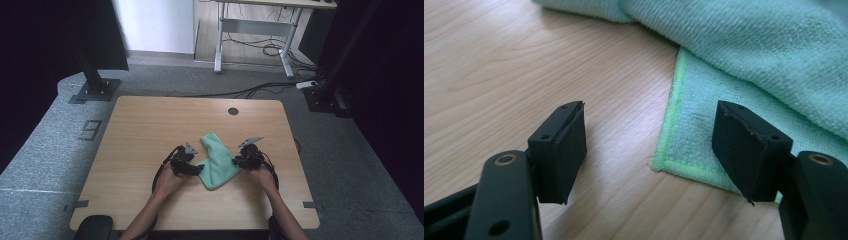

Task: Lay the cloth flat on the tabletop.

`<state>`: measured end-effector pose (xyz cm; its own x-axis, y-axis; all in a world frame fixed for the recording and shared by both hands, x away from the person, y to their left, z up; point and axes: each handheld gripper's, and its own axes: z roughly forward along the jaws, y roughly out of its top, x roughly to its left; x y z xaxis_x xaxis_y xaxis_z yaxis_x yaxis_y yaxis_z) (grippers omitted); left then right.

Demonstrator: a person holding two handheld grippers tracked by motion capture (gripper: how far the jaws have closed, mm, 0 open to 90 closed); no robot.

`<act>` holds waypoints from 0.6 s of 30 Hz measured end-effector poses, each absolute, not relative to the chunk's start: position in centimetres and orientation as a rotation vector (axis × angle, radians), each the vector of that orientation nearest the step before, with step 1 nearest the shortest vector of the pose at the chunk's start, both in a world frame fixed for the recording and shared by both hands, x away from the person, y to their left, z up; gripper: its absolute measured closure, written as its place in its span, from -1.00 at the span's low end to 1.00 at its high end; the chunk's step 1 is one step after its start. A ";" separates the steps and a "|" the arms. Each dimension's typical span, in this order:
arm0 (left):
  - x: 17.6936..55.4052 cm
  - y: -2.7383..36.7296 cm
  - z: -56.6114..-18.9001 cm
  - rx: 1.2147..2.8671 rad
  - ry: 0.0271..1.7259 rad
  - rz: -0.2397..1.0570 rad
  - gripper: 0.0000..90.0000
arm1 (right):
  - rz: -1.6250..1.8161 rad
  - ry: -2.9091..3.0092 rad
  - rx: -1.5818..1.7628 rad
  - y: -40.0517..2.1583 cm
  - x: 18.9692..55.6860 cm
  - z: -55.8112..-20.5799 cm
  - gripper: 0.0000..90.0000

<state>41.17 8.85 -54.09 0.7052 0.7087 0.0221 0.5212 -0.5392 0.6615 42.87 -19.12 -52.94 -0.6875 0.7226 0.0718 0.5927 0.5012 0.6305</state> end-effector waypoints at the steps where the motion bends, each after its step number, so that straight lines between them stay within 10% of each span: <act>1: 41.2 9.1 -54.0 2.279 0.940 0.408 -0.33 | 0.956 2.539 1.136 -19.2 42.8 -52.9 0.84; 12: 40.7 12.6 -53.7 2.251 1.082 0.477 -0.31 | 0.950 2.514 1.195 -21.7 41.1 -52.8 0.82; 18: 41.2 12.3 -52.6 2.212 1.058 0.479 -0.32 | 0.967 2.467 1.188 -22.1 40.9 -51.9 0.36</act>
